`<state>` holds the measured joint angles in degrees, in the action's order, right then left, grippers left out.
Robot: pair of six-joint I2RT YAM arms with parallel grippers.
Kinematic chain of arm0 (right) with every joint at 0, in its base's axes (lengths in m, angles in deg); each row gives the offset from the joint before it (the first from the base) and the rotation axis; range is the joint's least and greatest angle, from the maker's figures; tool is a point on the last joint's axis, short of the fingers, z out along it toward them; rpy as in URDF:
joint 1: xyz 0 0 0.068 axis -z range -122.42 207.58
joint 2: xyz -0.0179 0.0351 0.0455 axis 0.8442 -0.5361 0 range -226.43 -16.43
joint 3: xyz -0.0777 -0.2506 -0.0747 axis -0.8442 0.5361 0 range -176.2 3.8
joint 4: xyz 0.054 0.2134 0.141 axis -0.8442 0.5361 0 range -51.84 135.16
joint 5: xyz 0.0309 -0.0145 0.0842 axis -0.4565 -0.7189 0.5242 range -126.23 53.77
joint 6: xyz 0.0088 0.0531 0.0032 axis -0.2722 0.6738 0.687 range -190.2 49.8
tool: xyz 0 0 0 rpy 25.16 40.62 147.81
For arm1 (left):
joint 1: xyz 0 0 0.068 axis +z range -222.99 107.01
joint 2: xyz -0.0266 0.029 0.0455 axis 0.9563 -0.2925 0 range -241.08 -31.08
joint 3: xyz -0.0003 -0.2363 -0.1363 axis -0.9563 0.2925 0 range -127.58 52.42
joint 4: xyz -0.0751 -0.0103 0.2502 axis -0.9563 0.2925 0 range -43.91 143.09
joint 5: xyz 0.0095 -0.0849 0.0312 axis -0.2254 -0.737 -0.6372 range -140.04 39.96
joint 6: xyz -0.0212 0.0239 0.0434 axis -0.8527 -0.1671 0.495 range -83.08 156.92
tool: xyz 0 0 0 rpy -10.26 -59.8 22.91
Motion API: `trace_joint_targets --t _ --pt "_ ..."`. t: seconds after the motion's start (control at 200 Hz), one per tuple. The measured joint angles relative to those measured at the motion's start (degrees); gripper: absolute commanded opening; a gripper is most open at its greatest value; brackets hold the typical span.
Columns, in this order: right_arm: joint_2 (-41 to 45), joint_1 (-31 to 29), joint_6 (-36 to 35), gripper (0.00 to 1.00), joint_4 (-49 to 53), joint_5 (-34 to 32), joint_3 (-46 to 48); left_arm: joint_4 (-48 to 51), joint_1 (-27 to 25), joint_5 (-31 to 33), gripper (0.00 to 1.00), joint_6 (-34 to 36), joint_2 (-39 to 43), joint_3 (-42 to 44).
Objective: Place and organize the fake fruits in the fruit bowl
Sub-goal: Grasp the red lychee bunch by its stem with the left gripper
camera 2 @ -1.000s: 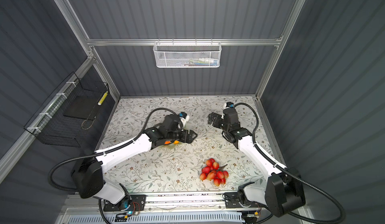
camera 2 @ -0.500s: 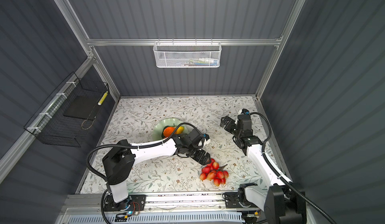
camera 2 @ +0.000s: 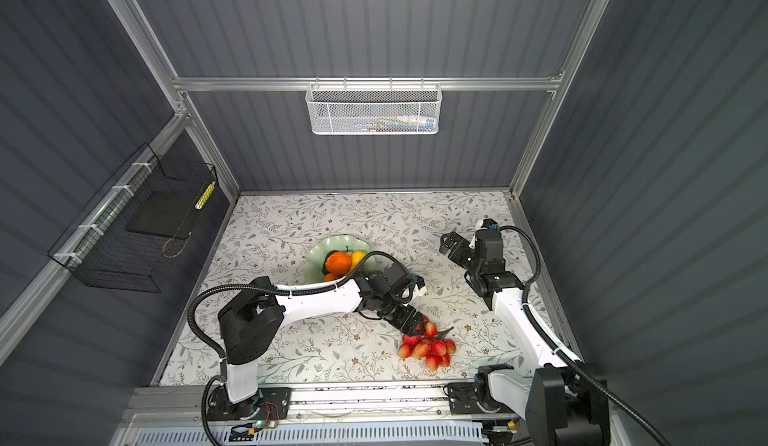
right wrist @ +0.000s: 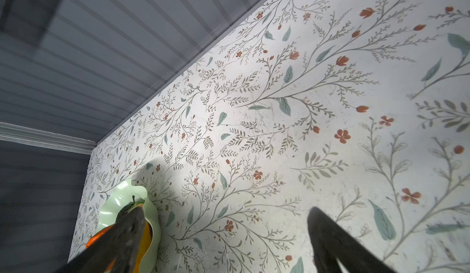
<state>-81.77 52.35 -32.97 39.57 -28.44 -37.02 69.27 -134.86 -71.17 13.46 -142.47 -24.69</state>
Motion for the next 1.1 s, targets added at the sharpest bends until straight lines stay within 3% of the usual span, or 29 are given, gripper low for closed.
trace_joint_targets --t 0.485,0.78,1.101 --pt "-1.2 0.3 0.3 0.99 -1.1 1.2 0.3 -1.6 0.0 -1.0 0.19 -0.2 -1.1 -0.4" --pt "-1.9 0.3 0.6 0.99 -1.5 1.5 0.3 -1.8 0.3 -0.7 0.15 0.9 1.8 0.0" --pt "-1.9 0.4 1.2 0.99 -1.7 1.9 0.3 -1.7 7.3 -0.4 0.15 3.0 16.9 0.8"
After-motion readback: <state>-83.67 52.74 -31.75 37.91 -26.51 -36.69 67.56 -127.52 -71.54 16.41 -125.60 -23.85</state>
